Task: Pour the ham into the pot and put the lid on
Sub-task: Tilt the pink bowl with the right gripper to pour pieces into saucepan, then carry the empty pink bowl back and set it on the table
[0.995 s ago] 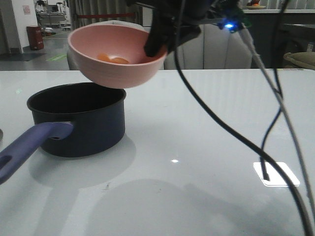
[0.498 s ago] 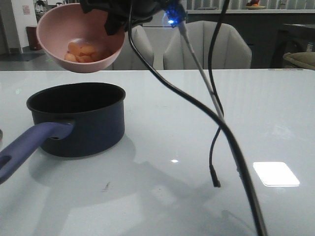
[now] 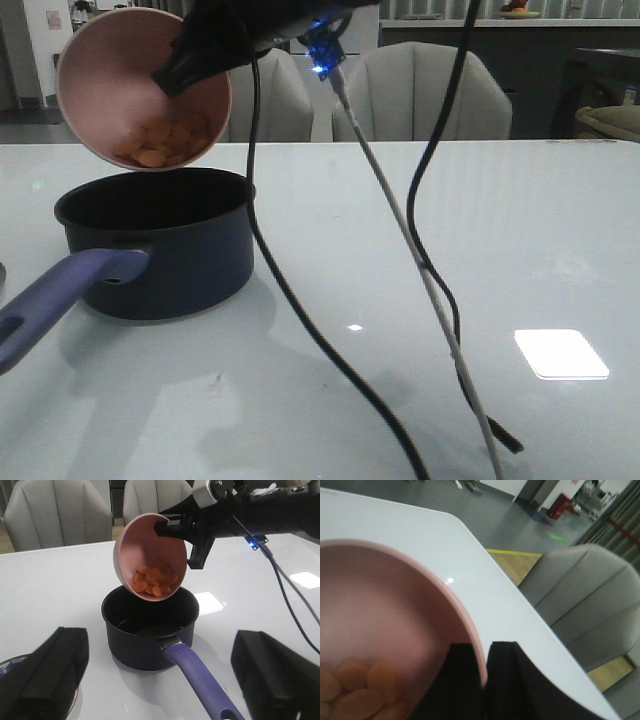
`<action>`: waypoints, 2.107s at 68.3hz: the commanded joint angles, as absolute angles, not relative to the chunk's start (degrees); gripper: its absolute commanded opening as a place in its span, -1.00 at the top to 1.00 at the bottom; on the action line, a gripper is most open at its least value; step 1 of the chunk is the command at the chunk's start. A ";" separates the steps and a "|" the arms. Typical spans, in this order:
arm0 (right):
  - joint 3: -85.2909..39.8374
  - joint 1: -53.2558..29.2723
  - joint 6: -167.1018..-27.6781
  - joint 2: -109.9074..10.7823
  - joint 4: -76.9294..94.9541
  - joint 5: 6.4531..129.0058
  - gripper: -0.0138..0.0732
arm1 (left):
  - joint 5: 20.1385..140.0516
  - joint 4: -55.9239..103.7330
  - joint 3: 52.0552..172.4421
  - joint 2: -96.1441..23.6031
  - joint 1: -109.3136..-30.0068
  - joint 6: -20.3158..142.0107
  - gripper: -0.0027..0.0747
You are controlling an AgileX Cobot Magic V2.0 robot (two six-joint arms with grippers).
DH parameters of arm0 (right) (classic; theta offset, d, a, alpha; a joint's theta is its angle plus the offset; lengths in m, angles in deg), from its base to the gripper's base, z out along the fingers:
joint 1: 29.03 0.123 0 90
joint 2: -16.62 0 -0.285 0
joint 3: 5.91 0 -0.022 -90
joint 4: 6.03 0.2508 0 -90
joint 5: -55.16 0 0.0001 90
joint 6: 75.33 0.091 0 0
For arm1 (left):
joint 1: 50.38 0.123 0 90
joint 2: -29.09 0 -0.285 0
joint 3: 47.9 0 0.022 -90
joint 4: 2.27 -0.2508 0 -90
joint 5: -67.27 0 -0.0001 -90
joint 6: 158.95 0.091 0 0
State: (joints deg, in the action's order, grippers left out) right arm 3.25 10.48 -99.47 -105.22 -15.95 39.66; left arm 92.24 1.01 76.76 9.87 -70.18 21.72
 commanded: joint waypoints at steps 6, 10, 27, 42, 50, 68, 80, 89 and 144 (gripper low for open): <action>2.86 11.43 -116.45 -101.79 -16.37 27.41 0.36 | 87.43 1.57 78.35 9.43 -70.62 21.84 -0.63; 1.82 11.71 -120.94 -101.85 -16.37 24.60 0.36 | 87.43 1.57 78.35 9.43 -70.62 21.84 -0.63; -3.62 12.00 -136.71 -103.50 -16.28 4.72 0.36 | 87.43 1.57 78.35 9.43 -70.62 21.84 -0.63; -5.02 12.19 -138.08 -106.57 -14.02 -3.88 0.36 | 87.43 1.57 78.35 9.43 -70.62 21.84 -0.63; -5.02 12.52 -137.93 -106.75 -11.09 -7.39 0.36 | 87.43 1.57 78.35 9.43 -70.62 21.84 -0.63; -5.02 12.52 -136.84 -106.83 -9.17 -9.68 0.36 | 87.43 1.57 78.35 9.43 -70.62 21.84 -0.63; -5.02 12.52 -131.18 -106.82 -7.42 -9.04 0.36 | 87.43 1.57 78.35 9.43 -70.62 21.84 -0.63; -4.78 12.52 -115.97 -106.15 -3.73 -4.59 0.36 | 87.43 1.57 78.35 9.43 -70.62 21.84 -0.63; 5.85 3.64 -90.33 -87.17 2.32 77.16 0.36 | 87.43 1.57 78.35 9.43 -70.62 21.84 -0.63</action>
